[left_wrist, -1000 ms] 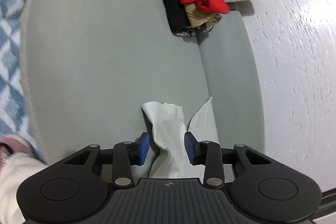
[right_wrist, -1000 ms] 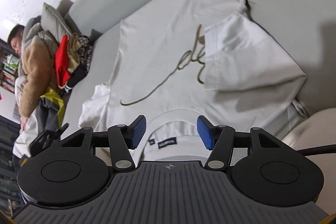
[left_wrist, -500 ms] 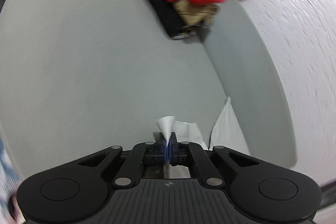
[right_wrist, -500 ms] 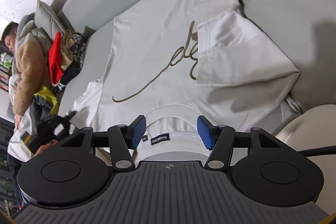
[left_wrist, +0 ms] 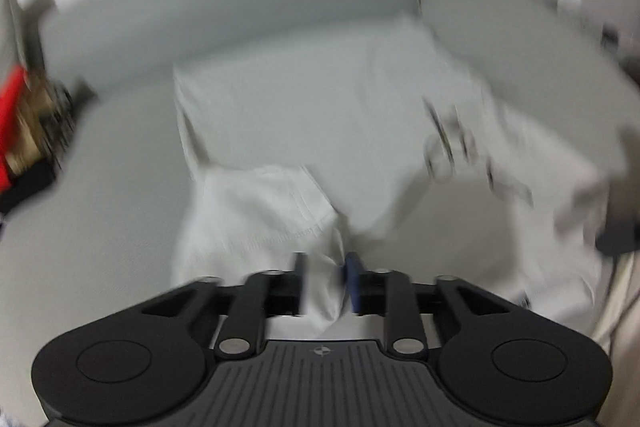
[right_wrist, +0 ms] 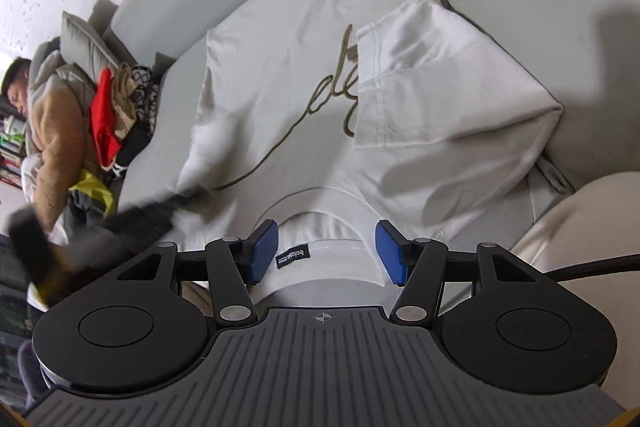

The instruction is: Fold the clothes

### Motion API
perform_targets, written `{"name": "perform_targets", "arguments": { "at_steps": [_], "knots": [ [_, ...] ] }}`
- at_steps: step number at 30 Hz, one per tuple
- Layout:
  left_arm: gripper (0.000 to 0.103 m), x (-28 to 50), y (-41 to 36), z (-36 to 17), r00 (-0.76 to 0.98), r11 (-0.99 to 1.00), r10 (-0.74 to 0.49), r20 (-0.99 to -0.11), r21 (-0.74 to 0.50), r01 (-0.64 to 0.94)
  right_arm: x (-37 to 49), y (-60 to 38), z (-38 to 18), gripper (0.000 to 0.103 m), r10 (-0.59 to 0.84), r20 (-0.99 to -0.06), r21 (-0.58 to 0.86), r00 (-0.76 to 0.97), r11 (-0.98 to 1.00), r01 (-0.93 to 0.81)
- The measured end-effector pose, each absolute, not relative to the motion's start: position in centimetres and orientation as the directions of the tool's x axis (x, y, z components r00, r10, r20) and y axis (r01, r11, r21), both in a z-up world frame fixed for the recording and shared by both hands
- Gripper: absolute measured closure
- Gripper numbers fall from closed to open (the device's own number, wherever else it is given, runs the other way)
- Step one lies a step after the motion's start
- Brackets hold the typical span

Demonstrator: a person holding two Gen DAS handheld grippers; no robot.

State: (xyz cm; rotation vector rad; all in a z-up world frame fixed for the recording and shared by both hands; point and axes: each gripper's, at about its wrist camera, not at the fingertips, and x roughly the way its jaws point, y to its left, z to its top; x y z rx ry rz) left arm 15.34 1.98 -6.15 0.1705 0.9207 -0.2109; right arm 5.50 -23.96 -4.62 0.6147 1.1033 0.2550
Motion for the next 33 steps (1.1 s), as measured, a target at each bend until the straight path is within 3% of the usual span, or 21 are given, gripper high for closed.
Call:
{"name": "perform_targets", "arguments": {
  "at_steps": [3, 5, 7, 9, 11, 16, 22, 28, 31, 33],
  "knots": [
    [0.055, 13.4, 4.1, -4.7, 0.605, 0.978, -0.202, -0.770, -0.126, 0.166, 5.1, -24.7, -4.6, 0.043, 0.497, -0.740, 0.602, 0.453, 0.790, 0.116],
    [0.038, 12.0, 7.6, -3.2, 0.676, 0.957, -0.249, -0.694, -0.286, 0.059, 5.0, -25.3, -4.6, 0.043, 0.505, -0.727, 0.622, 0.466, 0.772, 0.133],
    [0.036, 10.4, 12.0, -3.0, 0.732, 0.911, -0.199, -0.651, -0.398, -0.107, 4.9, -25.9, -4.7, 0.043, 0.507, -0.713, 0.639, 0.485, 0.755, 0.150],
    [0.045, 9.5, 16.1, -3.8, 0.730, 0.840, -0.113, -0.674, -0.458, -0.292, 4.9, -26.2, -4.8, 0.043, 0.504, -0.701, 0.650, 0.504, 0.742, 0.163],
    [0.047, 9.6, 18.7, -5.2, 0.670, 0.785, -0.082, -0.738, -0.461, -0.413, 4.8, -26.4, -5.0, 0.043, 0.508, -0.688, 0.665, 0.517, 0.726, 0.172],
    [0.053, 11.5, 19.0, -8.1, 0.602, 0.757, -0.253, -0.757, -0.543, -0.364, 4.5, -26.5, -5.1, 0.043, 0.514, -0.681, 0.674, 0.522, 0.718, 0.173],
    [0.102, 13.7, 18.2, -10.2, 0.558, 0.726, -0.356, -0.750, -0.598, -0.340, 3.7, -26.5, -5.2, 0.043, 0.514, -0.685, 0.670, 0.516, 0.723, 0.168],
    [0.101, 12.7, 18.3, -9.6, 0.583, 0.765, -0.292, -0.758, -0.551, -0.334, 3.7, -26.7, -5.7, 0.043, 0.503, -0.697, 0.661, 0.511, 0.728, 0.184],
    [0.089, 12.8, 18.1, -9.5, 0.573, 0.805, -0.253, -0.780, -0.498, -0.322, 3.9, -26.4, -5.9, 0.043, 0.483, -0.714, 0.635, 0.507, 0.752, 0.177],
    [0.087, 12.6, 18.2, -9.0, 0.573, 0.820, -0.200, -0.795, -0.456, -0.346, 3.9, -26.3, -5.9, 0.043, 0.467, -0.726, 0.616, 0.505, 0.768, 0.174]
  ]
}}
